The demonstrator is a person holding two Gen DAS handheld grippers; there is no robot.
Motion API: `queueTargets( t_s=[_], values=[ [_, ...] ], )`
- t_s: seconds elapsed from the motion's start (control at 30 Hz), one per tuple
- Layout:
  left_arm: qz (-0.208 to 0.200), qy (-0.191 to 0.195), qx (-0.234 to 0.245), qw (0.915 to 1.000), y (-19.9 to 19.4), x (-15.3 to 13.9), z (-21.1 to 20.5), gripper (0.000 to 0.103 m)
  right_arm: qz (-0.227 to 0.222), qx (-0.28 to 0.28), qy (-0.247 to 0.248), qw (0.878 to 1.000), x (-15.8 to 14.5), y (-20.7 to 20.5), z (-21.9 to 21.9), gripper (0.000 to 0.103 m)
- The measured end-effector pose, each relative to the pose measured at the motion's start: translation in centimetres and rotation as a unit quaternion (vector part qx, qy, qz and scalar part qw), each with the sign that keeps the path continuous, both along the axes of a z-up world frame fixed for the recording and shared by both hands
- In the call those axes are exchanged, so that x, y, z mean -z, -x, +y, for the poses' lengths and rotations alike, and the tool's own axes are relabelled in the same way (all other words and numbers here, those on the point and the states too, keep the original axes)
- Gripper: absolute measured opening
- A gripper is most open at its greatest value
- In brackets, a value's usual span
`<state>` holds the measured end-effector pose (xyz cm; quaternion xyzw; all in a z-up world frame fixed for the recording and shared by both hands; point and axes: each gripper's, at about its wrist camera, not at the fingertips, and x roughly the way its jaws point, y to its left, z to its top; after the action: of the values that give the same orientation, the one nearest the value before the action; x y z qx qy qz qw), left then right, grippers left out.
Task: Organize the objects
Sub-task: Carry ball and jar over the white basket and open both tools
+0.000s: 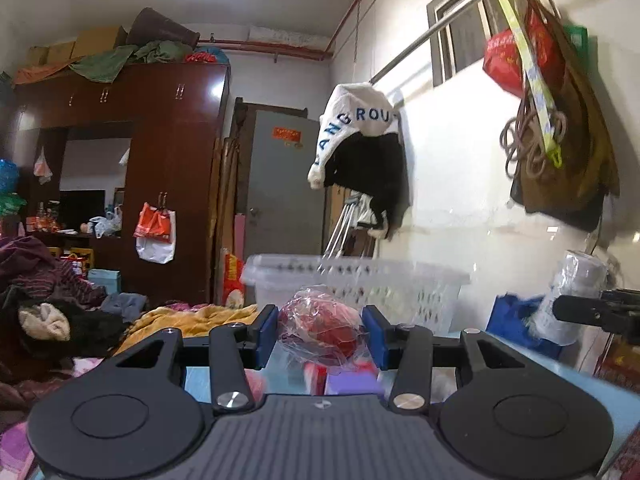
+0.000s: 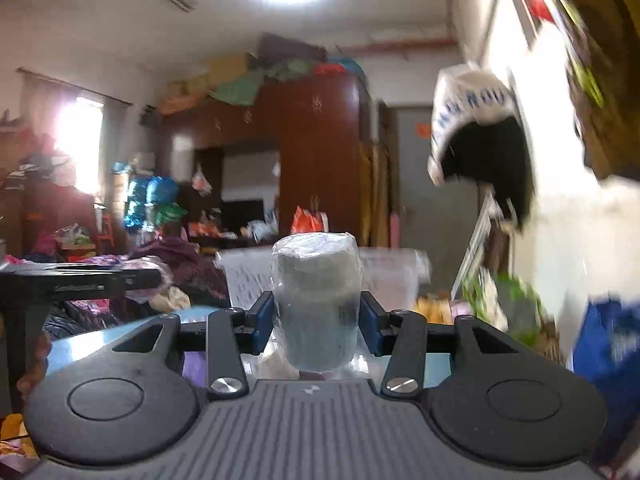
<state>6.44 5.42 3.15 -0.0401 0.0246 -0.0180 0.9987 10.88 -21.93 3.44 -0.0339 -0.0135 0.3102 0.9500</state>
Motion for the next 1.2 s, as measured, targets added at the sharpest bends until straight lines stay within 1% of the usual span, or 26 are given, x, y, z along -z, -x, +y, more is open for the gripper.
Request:
queueTargets(
  t_s=[0.03, 0.13, 0.2, 0.27, 0.37, 0.43, 0.47, 0.5, 0.53, 0.6, 0.63, 0.7, 0.77, 0.8, 0.83, 0.87, 0.9, 0.93, 0.97, 1.03, 1.07, 1.1, 1.17, 1.2],
  values=[
    [-0.002, 0.004, 0.004, 1.0, -0.3, -0.7, 0.1, 0.05, -0.004, -0.005, -0.002, 1.0, -0.6, -0.4, 0.3, 0.048],
    [-0.011, 0.006, 0.007, 0.9999, -1.3, -2.7, 0.1, 0.05, 0.007, -0.021, -0.008, 1.0, -2.0, -2.1, 0.7, 0.048],
    [-0.015, 0.001, 0.004, 0.9999, -2.3, -4.1, -0.1, 0.05, 0.005, -0.013, -0.006, 1.0, -3.2, -3.4, 1.3, 0.048],
    [-0.016, 0.002, 0.006, 0.9999, -3.6, -5.4, -0.4, 0.05, 0.008, -0.014, -0.016, 1.0, -5.0, -5.1, 1.9, 0.048],
    [0.0, 0.005, 0.011, 0.9999, -7.0, -8.1, -0.9, 0.05, 0.01, -0.008, -0.015, 1.0, -7.8, -7.9, 3.4, 0.048],
    [0.02, 0.009, 0.017, 0.9996, -9.8, -9.3, -1.1, 0.05, 0.027, -0.013, -0.013, 0.999, -9.1, -10.2, 4.4, 0.048],
    [0.028, 0.008, 0.013, 0.9995, -10.8, -9.5, -1.2, 0.05, 0.026, -0.006, -0.007, 1.0, -9.2, -11.1, 4.7, 0.048],
    [0.043, 0.006, 0.009, 0.999, -12.2, -9.7, -1.2, 0.05, 0.027, 0.012, 0.006, 1.0, -9.2, -12.2, 5.3, 0.048],
    [0.055, 0.006, 0.006, 0.9985, -13.3, -9.6, -1.1, 0.05, 0.037, 0.029, 0.025, 0.999, -9.0, -13.4, 6.0, 0.048],
    [0.081, -0.002, -0.008, 0.9967, -15.6, -8.9, -1.1, 0.05, 0.065, 0.037, 0.054, 0.996, -8.4, -15.5, 6.8, 0.048],
    [0.095, 0.0, -0.01, 0.9955, -16.6, -8.4, -1.0, 0.05, 0.079, 0.042, 0.065, 0.994, -7.9, -16.5, 7.2, 0.048],
    [0.131, 0.008, -0.006, 0.9913, -18.6, -7.3, -0.8, 0.05, 0.089, 0.052, 0.082, 0.991, -6.8, -17.7, 7.7, 0.048],
    [0.152, 0.005, 0.01, 0.9883, -19.7, -6.6, -0.9, 0.05, 0.095, 0.047, 0.092, 0.99, -6.0, -18.2, 7.8, 0.05],
    [0.157, -0.003, 0.013, 0.9875, -20.1, -6.3, -1.1, 0.053, 0.098, 0.043, 0.092, 0.99, -5.7, -18.3, 7.8, 0.052],
    [0.159, -0.011, 0.013, 0.9871, -20.3, -6.1, -1.2, 0.056, 0.095, 0.046, 0.086, 0.991, -5.5, -18.2, 7.6, 0.063],
    [0.159, -0.015, 0.008, 0.9871, -20.4, -5.9, -1.2, 0.065, 0.09, 0.051, 0.077, 0.992, -5.6, -17.8, 7.3, 0.071],
    [0.155, -0.015, 0.001, 0.9877, -20.2, -5.9, -1.2, 0.071, 0.085, 0.053, 0.065, 0.993, -5.6, -17.1, 6.8, 0.089],
    [0.15, -0.014, -0.001, 0.9885, -19.8, -6.0, -1.2, 0.072, 0.082, 0.051, 0.054, 0.994, -5.8, -16.2, 6.4, 0.099],
    [0.143, -0.013, 0.001, 0.9896, -19.1, -6.1, -1.1, 0.073, 0.085, 0.042, 0.044, 0.995, -6.0, -15.6, 5.7, 0.103],
    [0.132, -0.008, 0.011, 0.9912, -16.7, -6.4, -0.7, 0.075, 0.101, 0.02, 0.026, 0.994, -5.9, -14.1, 4.6, 0.103],
    [0.126, -0.005, 0.015, 0.992, -15.0, -6.3, -0.4, 0.08, 0.114, 0.022, 0.02, 0.993, -5.3, -13.1, 4.1, 0.103],
    [0.117, -0.004, 0.012, 0.993, -12.6, -6.0, -0.1, 0.087, 0.131, 0.034, 0.018, 0.991, -4.5, -12.0, 3.6, 0.103],
    [0.113, -0.013, 0.005, 0.9935, -9.7, -5.1, -0.2, 0.093, 0.166, 0.05, 0.024, 0.985, -2.4, -10.4, 2.8, 0.103],
    [0.116, -0.019, 0.003, 0.9931, -7.9, -4.1, -0.1, 0.093, 0.18, 0.039, 0.027, 0.983, -1.2, -9.6, 2.5, 0.103]
  ],
)
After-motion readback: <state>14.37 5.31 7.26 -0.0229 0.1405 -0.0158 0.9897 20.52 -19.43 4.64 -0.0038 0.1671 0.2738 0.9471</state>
